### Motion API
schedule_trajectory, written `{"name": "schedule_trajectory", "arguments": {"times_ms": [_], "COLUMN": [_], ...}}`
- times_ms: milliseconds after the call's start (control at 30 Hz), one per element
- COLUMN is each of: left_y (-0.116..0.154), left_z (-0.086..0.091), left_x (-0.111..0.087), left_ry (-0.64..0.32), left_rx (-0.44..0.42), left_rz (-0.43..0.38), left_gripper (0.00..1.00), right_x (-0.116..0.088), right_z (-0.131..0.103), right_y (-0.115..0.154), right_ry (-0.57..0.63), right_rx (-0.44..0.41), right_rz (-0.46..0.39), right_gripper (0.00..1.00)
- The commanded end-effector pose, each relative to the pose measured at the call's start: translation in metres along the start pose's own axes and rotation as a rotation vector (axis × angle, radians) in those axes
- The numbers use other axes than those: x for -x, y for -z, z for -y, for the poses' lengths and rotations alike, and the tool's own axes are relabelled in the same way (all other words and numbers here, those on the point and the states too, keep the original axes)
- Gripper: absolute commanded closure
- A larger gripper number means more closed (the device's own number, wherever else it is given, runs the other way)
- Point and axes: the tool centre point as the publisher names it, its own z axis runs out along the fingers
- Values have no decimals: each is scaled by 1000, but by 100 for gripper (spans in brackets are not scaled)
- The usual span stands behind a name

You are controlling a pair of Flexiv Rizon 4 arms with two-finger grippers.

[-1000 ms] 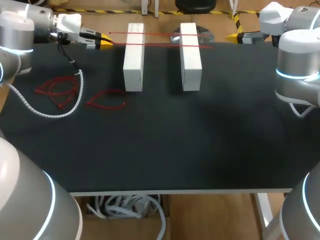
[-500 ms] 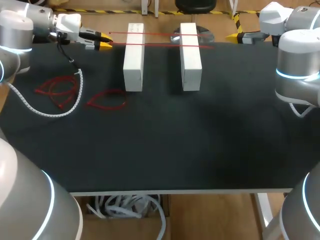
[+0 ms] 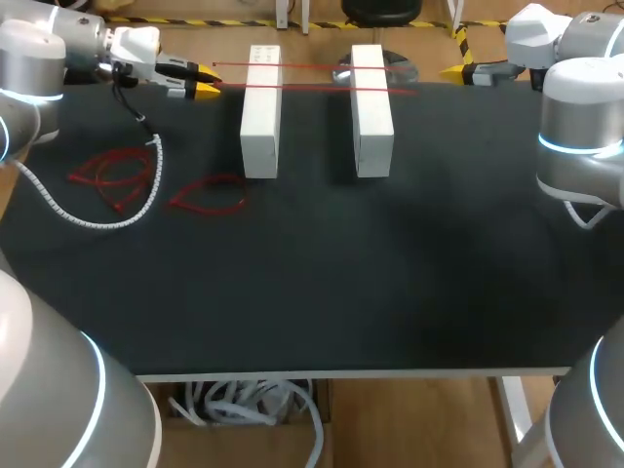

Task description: Grab the tape and strap the tape.

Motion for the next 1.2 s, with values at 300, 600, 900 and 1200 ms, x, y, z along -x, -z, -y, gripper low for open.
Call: {"name": "schedule_trajectory", "arguments": {"times_ms": [300, 600, 900, 1200], "left_y": [-3, -5, -5, -6], "left_z": [2, 4, 3, 5], "left_x": [-2, -3, -2, -1], "left_ry": [-1, -6, -6, -10], "left_rx": [4, 6, 9, 7], "left_rz": [-11, -15, -17, -20], "left_gripper": [79, 78, 100, 100], "right_x": [0, 0, 0, 0], "right_z": [0, 0, 0, 0], "right_y": [1, 1, 1, 1], "right_ry": [0, 0, 0, 0], "right_rx": [2, 2, 2, 2], "right_rz": [0, 0, 0, 0], "right_gripper": [0, 0, 0, 0]}}
